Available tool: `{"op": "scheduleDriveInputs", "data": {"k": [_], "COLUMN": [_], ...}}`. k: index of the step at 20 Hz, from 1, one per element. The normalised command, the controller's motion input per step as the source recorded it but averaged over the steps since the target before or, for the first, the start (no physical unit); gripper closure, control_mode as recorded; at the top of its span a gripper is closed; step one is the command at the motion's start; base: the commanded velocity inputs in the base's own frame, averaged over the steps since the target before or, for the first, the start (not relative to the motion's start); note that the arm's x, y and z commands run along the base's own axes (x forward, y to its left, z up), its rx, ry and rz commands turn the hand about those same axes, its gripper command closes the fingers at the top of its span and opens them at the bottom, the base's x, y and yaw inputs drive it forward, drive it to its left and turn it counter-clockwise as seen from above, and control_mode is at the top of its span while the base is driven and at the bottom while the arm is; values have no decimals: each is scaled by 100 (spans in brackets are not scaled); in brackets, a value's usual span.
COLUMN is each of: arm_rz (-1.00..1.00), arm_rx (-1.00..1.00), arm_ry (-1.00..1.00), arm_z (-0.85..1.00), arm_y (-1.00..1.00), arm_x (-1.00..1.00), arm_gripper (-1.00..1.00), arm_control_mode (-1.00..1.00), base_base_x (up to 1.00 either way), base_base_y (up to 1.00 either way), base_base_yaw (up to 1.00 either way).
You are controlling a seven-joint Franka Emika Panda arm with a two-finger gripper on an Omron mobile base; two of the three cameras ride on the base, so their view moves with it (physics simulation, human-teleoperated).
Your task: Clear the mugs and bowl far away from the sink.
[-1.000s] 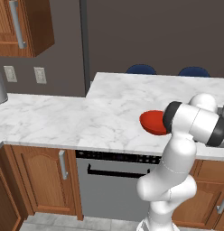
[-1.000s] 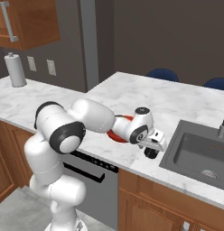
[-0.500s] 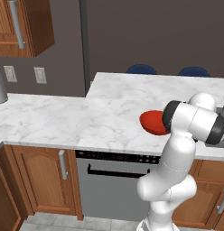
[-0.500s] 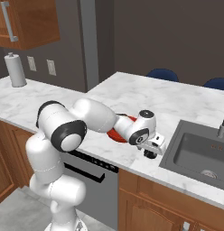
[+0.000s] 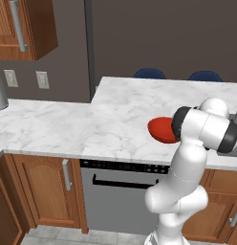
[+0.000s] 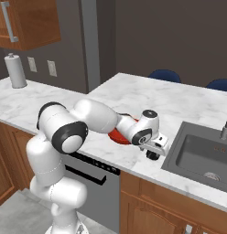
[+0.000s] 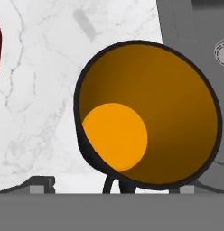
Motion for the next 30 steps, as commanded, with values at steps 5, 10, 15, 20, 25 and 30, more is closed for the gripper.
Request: {"op": "scheduleDriveInputs", "data": {"k": [5,10,15,20,25,30], "arm_rz": [0,0,-1,-12,-27,-38], "arm_rx": [0,0,0,0,0,0], "arm_ry": [0,0,0,0,-5,-2], "arm_z": [-2,0,1,48,81,53], "arm_y": [4,0,0,6,5,-2], "arm_x": [0,0,0,-21,-52,-68], "arm_gripper": [100,100,100,100,100,100], "arm_control_mode": [-100,-100,-100,-100,-100,100], "base_base_x": [0,0,0,0,0,-18], "base_base_y": [0,0,0,0,0,0], "base_base_yaw": [0,0,0,0,0,-15]}}
